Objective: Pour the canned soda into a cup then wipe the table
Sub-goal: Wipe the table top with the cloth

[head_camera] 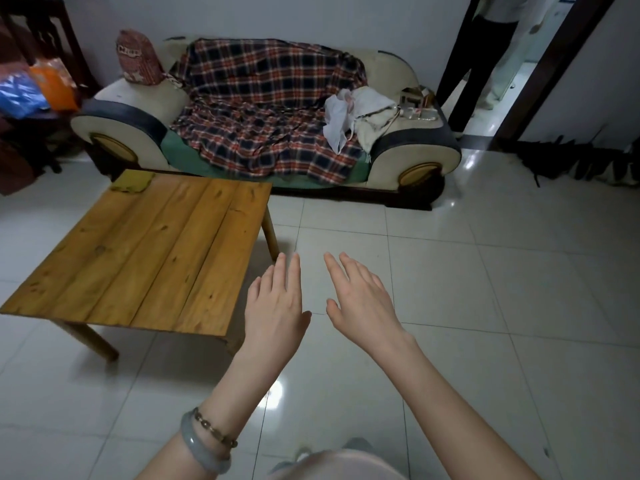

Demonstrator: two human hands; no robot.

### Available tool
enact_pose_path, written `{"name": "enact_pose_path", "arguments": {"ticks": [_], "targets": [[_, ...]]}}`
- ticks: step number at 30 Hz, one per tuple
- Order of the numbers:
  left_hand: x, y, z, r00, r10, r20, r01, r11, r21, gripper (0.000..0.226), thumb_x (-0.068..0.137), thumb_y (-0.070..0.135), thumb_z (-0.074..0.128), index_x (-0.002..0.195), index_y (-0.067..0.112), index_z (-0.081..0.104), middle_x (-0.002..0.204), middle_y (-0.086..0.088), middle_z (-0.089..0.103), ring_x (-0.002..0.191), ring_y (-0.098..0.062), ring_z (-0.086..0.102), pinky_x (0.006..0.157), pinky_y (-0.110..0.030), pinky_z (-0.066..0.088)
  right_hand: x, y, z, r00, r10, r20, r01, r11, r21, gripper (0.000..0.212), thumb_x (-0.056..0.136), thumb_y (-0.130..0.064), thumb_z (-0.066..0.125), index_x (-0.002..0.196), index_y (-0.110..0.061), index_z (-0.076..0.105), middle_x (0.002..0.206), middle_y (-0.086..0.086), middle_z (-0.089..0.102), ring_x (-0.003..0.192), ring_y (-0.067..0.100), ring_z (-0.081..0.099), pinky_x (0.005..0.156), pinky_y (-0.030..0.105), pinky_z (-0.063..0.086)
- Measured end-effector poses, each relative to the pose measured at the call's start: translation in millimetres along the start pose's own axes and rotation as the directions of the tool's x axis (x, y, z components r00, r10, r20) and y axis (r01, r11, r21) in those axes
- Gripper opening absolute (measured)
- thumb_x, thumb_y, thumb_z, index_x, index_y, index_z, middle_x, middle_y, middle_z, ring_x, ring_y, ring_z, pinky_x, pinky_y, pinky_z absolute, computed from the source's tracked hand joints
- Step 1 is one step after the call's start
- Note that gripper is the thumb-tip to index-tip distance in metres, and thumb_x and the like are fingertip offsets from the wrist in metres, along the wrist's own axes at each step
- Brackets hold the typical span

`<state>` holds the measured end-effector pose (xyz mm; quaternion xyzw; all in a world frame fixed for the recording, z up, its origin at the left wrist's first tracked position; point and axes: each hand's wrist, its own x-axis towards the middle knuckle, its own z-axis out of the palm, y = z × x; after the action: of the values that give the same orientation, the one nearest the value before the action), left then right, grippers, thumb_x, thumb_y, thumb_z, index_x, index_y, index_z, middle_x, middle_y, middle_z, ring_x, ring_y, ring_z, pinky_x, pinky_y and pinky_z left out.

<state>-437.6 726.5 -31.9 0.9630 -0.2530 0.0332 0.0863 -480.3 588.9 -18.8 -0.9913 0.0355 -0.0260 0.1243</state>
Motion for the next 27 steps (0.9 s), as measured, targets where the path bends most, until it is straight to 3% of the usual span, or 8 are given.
{"name": "enact_pose_path", "arguments": {"ticks": [5,10,15,20,22,25,27], "targets": [[66,-12,9,0.999,-0.02,0.028,0.02,1.0,0.021,0.092,0.092,0.045,0.052,0.148,0.01,-0.012,0.159,-0.011,0.003,0.145,-0.024,0.014,0.115,-0.034,0.017,69,23,6,1.0,-0.014,0.02,0.014,1.0,0.017,0.069,0.093,-0.021,0.047,0.15,-0.015,0.009,0.155,0.014,0.02,0.143,0.026,0.019,0.114,0.035,0.019],[142,-22,25,0.994,-0.108,0.028,0.108,0.994,0.017,0.095,0.085,0.041,0.064,0.15,0.007,0.004,0.155,-0.015,0.019,0.14,-0.028,0.029,0.111,-0.037,0.027,154,53,14,0.996,-0.086,0.036,0.085,0.996,0.024,0.068,0.093,-0.021,0.046,0.15,-0.016,0.009,0.154,0.012,0.021,0.142,0.025,0.019,0.114,0.033,0.019],[235,-27,38,0.977,-0.209,0.049,0.207,0.977,0.041,0.094,0.09,0.043,0.055,0.149,0.01,-0.01,0.158,-0.012,0.003,0.144,-0.023,0.017,0.114,-0.033,0.019,253,91,10,0.979,-0.189,0.072,0.189,0.982,0.017,0.067,0.092,-0.021,0.048,0.149,-0.016,0.013,0.153,0.012,0.024,0.141,0.025,0.022,0.113,0.033,0.022],[320,-30,40,0.939,-0.336,0.069,0.334,0.941,0.047,0.097,0.088,0.04,0.059,0.149,0.009,-0.01,0.159,-0.013,0.0,0.144,-0.026,0.016,0.115,-0.036,0.018,349,118,5,0.942,-0.305,0.136,0.306,0.952,0.015,0.07,0.092,-0.021,0.051,0.15,-0.016,0.012,0.153,0.013,0.025,0.142,0.026,0.022,0.113,0.034,0.022],[346,-37,42,0.909,-0.408,0.092,0.403,0.913,0.062,0.1,0.083,0.039,0.066,0.15,0.008,-0.003,0.158,-0.015,0.006,0.142,-0.027,0.023,0.113,-0.037,0.023,385,124,8,0.923,-0.352,0.154,0.353,0.935,0.017,0.07,0.091,-0.02,0.052,0.149,-0.016,0.014,0.153,0.013,0.025,0.142,0.026,0.022,0.113,0.036,0.023],[369,-49,44,0.883,-0.466,0.048,0.464,0.884,0.055,0.103,0.065,0.034,0.082,0.146,0.003,0.026,0.149,-0.02,0.034,0.126,-0.032,0.048,0.1,-0.041,0.041,419,125,9,0.905,-0.394,0.16,0.395,0.918,0.027,0.069,0.09,-0.018,0.053,0.149,-0.014,0.017,0.152,0.014,0.027,0.141,0.027,0.023,0.113,0.038,0.026],[387,-59,44,0.868,-0.492,0.059,0.487,0.87,0.079,0.098,0.077,0.036,0.073,0.149,0.005,0.014,0.154,-0.018,0.021,0.134,-0.03,0.038,0.106,-0.039,0.034,445,124,12,0.888,-0.431,0.161,0.43,0.902,0.044,0.068,0.089,-0.016,0.053,0.148,-0.012,0.019,0.151,0.014,0.03,0.141,0.027,0.025,0.113,0.039,0.028]]}}
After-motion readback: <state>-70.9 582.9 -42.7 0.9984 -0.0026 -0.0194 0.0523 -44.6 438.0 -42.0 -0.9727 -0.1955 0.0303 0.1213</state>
